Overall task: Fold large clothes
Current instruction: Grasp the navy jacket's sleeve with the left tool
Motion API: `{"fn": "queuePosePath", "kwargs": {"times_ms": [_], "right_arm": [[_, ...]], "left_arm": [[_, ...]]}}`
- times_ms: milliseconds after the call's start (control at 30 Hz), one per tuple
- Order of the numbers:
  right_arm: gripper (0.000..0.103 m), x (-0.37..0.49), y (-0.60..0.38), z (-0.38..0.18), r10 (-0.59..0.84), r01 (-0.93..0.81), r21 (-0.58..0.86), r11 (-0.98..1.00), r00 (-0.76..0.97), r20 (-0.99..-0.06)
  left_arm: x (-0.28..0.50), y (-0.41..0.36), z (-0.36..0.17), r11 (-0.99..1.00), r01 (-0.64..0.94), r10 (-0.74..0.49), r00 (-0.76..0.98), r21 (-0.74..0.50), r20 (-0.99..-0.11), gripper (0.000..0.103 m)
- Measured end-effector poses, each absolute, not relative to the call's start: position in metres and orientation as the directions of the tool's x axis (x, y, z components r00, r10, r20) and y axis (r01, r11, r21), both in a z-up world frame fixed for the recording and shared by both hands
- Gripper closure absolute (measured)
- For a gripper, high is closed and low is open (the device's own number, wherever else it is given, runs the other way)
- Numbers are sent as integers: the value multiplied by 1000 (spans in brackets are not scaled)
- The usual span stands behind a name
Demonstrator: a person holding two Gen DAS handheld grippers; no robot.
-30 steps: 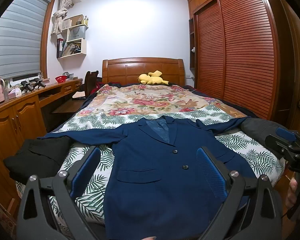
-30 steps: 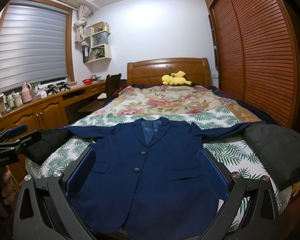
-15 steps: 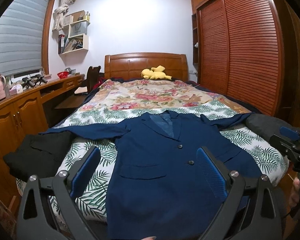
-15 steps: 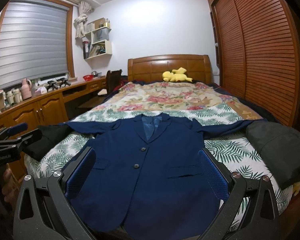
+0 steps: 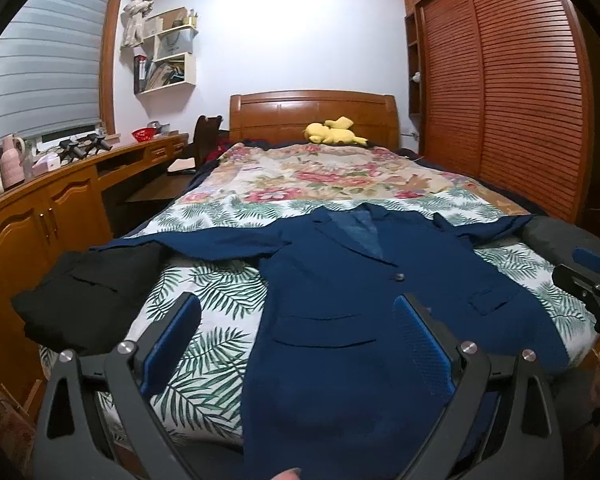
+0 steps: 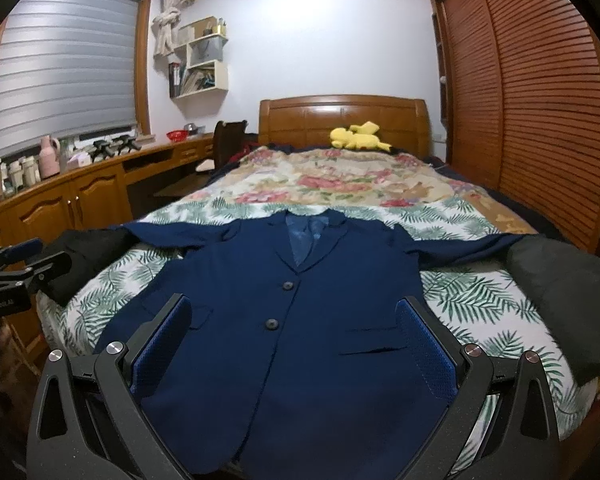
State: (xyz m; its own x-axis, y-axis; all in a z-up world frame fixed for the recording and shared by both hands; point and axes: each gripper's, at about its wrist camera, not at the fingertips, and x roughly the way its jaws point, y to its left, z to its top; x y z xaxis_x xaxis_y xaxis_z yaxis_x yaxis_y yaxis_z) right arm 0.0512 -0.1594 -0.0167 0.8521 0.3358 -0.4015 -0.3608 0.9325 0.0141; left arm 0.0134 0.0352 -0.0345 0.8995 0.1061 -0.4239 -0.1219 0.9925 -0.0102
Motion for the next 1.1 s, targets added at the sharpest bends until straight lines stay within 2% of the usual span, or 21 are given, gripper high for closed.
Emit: {"fn": "queuePosePath", "kwargs": {"times_ms": [400,733,900,1100], "right_arm": [[0,118,-127,-44,408,-424,62,904,808,-425],[0,184,-82,-56,464,-502,27,865,777,-425],[0,214,-61,-64,499,-553,1,833,750,-434],[0,246,-45,-100,501,-584,-12,811,706,-500]], "left_arm": [[43,75,-65,985,-173,152,851,4,-502,5],[78,112,-85,981,-193,161,819,0,-551,5],[100,125,-92,985,-172,131,805,-15,-579,5],[131,138,-97,989,-141,80,784,-50,-616,5]]}}
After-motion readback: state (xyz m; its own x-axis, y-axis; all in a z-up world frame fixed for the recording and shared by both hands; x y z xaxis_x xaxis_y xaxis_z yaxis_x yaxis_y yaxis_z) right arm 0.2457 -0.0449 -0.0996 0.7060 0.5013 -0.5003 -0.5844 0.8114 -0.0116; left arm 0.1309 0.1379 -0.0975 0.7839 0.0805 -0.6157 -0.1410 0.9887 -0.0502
